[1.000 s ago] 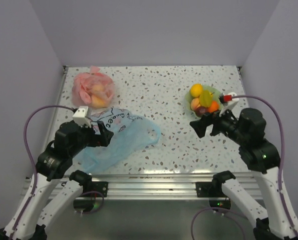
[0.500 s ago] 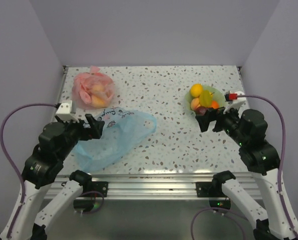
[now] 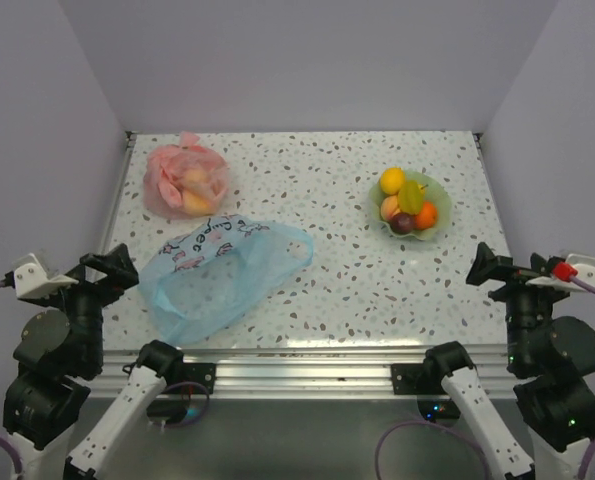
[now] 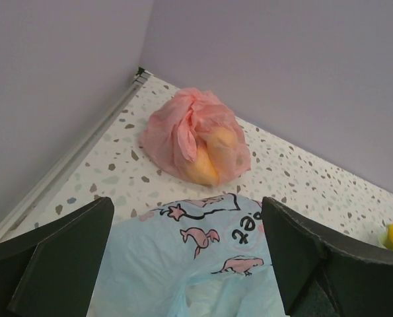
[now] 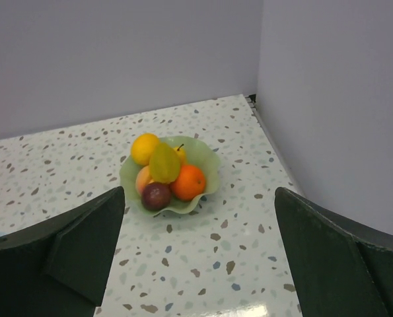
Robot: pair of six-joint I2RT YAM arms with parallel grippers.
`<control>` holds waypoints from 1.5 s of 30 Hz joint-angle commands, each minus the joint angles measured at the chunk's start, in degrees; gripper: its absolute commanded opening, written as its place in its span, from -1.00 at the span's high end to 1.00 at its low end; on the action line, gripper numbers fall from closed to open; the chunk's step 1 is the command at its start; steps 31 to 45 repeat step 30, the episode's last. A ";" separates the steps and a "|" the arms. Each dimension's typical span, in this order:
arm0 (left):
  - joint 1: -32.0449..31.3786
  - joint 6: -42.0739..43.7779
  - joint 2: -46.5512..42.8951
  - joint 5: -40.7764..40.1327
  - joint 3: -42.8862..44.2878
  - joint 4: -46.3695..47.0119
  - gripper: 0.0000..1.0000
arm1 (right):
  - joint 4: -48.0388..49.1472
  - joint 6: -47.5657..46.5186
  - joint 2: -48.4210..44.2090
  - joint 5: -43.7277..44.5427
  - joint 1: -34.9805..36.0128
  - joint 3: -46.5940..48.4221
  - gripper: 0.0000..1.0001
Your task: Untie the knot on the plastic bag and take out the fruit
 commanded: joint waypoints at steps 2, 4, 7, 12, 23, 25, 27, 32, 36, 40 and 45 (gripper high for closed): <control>0.06 -1.29 -4.18 -10.13 0.93 0.63 -1.00 | -1.87 -2.34 -4.18 6.33 0.12 -2.24 -0.97; 0.06 -1.03 -5.42 -10.84 0.49 1.42 -1.00 | -2.48 -1.99 -6.37 7.55 0.12 -2.94 -0.98; -0.03 -0.94 -7.18 -9.79 -0.21 2.47 -1.00 | -3.01 -0.59 -7.96 7.56 0.03 -3.55 -0.98; -0.02 -2.34 -7.79 -6.80 -0.83 1.43 -1.00 | -3.01 0.38 -9.99 7.21 0.12 -5.14 -0.98; -0.03 -2.08 -7.36 -6.19 -1.18 0.54 -1.00 | -3.28 1.44 -9.64 5.45 0.12 -5.93 -0.97; -0.02 -2.17 -7.09 -6.01 -1.36 0.81 -1.00 | -3.37 1.53 -9.20 5.36 0.12 -5.84 -0.98; -0.02 -2.08 -6.92 -5.66 -1.45 0.89 -1.00 | -3.10 1.53 -8.93 4.84 0.04 -5.75 -0.97; -0.02 -2.00 -6.65 -5.13 -1.80 1.07 -1.00 | -2.40 1.35 -8.85 4.40 0.12 -5.75 -0.98; -0.02 -2.00 -6.65 -5.13 -1.80 1.07 -1.00 | -2.40 1.35 -8.85 4.40 0.12 -5.75 -0.98; -0.02 -2.00 -6.65 -5.13 -1.80 1.07 -1.00 | -2.40 1.35 -8.85 4.40 0.12 -5.75 -0.98; -0.02 -2.00 -6.65 -5.13 -1.80 1.07 -1.00 | -2.40 1.35 -8.85 4.40 0.12 -5.75 -0.98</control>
